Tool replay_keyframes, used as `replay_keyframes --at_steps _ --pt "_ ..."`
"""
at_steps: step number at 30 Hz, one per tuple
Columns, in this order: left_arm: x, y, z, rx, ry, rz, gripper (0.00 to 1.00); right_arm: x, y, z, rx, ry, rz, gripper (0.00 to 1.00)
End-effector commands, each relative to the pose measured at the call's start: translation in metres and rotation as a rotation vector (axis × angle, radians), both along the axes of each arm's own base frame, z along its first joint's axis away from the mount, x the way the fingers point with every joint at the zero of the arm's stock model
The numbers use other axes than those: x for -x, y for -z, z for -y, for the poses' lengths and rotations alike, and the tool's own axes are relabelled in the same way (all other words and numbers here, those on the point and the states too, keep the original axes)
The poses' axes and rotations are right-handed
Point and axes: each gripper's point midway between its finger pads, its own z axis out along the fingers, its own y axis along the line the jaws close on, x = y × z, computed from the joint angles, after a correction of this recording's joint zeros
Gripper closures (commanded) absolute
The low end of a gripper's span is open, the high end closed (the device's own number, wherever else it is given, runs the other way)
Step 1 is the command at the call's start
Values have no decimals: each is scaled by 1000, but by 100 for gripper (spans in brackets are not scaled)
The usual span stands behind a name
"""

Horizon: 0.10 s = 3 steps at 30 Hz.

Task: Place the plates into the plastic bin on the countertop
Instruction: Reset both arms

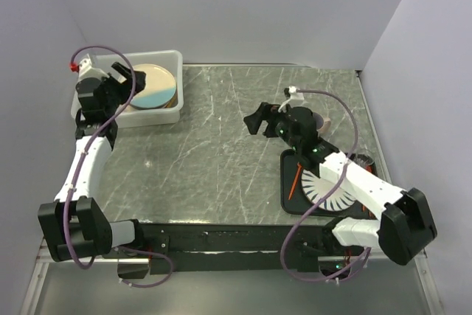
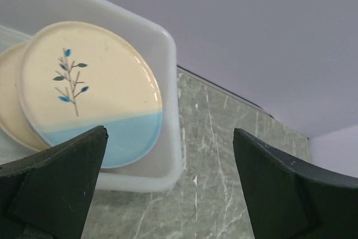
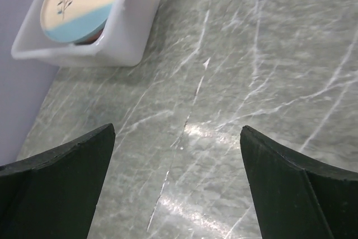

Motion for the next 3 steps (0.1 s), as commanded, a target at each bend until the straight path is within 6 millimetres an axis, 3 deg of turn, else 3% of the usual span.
replay_keyframes --at_steps 1,3 --pt "7 -10 20 -63 113 98 1 -2 -2 21 33 100 43 0" --pt "12 -5 11 -88 62 87 1 2 -5 33 42 132 69 0"
